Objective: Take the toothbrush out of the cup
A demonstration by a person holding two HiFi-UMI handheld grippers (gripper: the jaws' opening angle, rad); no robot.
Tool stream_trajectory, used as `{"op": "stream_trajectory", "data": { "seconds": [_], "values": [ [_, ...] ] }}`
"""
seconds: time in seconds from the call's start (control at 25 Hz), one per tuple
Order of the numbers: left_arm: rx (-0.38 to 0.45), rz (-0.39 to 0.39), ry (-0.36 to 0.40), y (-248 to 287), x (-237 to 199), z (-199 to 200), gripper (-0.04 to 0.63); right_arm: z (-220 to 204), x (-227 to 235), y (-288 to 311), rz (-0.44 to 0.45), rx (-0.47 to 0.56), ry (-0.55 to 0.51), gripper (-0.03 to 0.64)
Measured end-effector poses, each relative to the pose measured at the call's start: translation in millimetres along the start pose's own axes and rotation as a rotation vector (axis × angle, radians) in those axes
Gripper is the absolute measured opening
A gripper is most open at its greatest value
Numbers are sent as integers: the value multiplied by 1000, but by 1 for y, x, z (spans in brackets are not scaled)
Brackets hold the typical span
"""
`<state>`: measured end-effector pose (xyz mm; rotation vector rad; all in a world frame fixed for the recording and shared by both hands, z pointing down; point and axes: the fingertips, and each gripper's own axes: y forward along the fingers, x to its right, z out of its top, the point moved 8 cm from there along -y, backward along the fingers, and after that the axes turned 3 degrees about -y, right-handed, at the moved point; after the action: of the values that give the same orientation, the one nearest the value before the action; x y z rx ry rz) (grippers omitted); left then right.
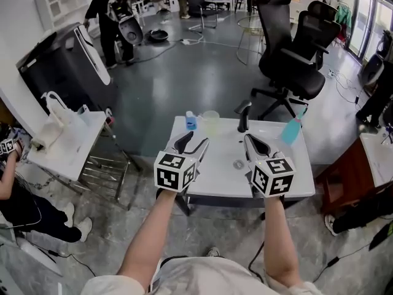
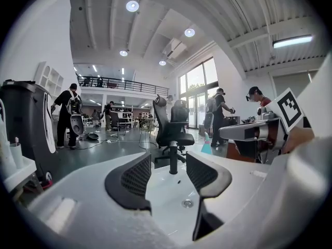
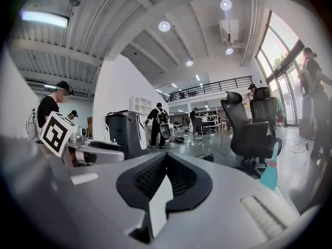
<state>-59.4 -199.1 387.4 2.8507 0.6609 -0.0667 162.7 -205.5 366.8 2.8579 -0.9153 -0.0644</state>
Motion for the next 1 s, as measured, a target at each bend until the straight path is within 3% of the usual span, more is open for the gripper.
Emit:
{"op": "stream_trajectory", "data": {
  "seconds": [0.64, 1.0],
  "values": [
    [-24, 28, 1, 35, -21, -14, 225, -1, 18, 25, 15, 3, -8, 3],
    [-51, -17, -1, 82, -54, -30, 225, 2, 27, 63, -31, -4, -21, 3]
  ]
}}
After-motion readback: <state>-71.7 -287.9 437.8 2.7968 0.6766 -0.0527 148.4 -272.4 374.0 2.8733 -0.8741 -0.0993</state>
